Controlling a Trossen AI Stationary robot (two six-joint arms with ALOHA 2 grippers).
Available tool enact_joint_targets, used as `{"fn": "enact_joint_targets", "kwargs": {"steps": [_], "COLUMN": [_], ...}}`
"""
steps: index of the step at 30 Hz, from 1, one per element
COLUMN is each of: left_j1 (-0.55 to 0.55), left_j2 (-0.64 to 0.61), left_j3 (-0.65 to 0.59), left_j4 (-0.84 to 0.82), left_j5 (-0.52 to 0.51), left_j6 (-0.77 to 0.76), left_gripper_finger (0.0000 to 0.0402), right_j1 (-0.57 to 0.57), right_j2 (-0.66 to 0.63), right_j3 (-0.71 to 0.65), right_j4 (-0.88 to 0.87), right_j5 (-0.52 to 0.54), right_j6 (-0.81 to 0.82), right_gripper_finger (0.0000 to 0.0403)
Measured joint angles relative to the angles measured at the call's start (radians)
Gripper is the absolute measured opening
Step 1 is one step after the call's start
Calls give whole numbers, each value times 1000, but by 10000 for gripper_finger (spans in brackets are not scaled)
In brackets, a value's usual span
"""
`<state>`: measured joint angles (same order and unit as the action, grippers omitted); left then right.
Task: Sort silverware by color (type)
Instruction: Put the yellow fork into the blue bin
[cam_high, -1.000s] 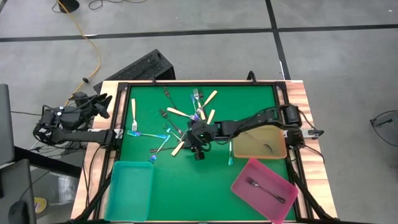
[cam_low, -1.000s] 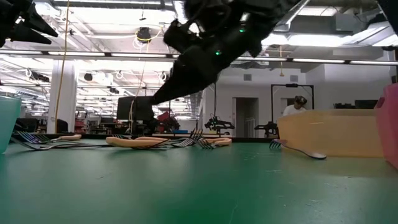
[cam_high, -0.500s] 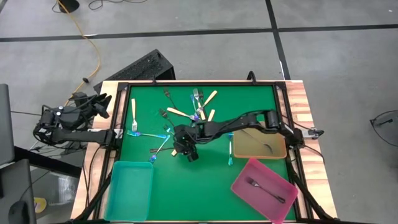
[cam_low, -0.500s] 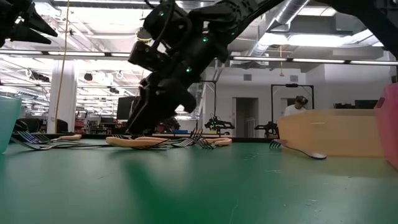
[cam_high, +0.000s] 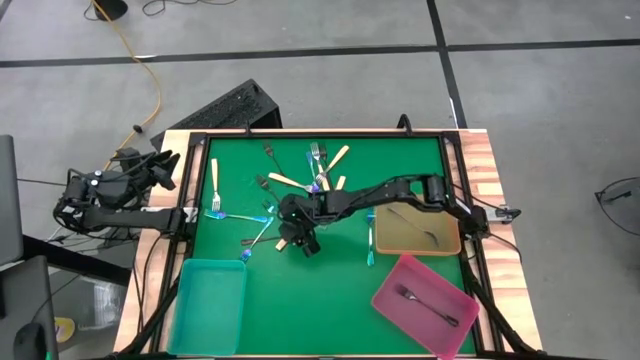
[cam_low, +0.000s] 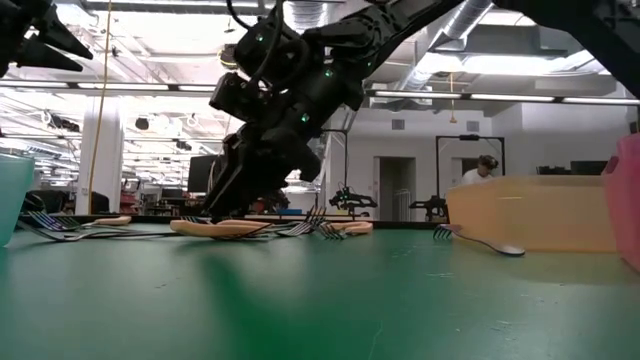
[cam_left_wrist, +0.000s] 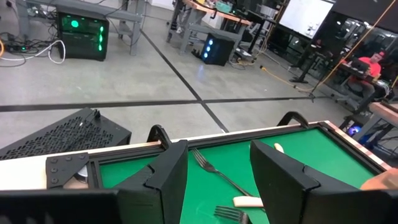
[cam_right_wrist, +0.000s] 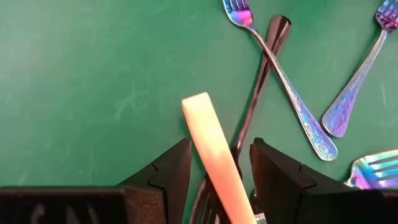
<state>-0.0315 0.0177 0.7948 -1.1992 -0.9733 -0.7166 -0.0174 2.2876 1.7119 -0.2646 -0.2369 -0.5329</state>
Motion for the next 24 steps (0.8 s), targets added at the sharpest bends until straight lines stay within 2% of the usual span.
{"fn": "enact_joint_targets", "kwargs": {"steps": [10,24], "left_j1": [0,0], "left_j2": [0,0], "left_j3": [0,0], "left_j4": [-7,-19], "left_j5": [8,10], "left_j6": [-39,-66], "left_gripper_finger": [158,158], "right_j1": [-12,-26], "right_j2": [26,23], "right_j3": [-19,-17], "right_j4": [9,-8], "right_j5": [-31,-32], "right_j6": [-33,-17], "right_gripper_finger": [162,93]}}
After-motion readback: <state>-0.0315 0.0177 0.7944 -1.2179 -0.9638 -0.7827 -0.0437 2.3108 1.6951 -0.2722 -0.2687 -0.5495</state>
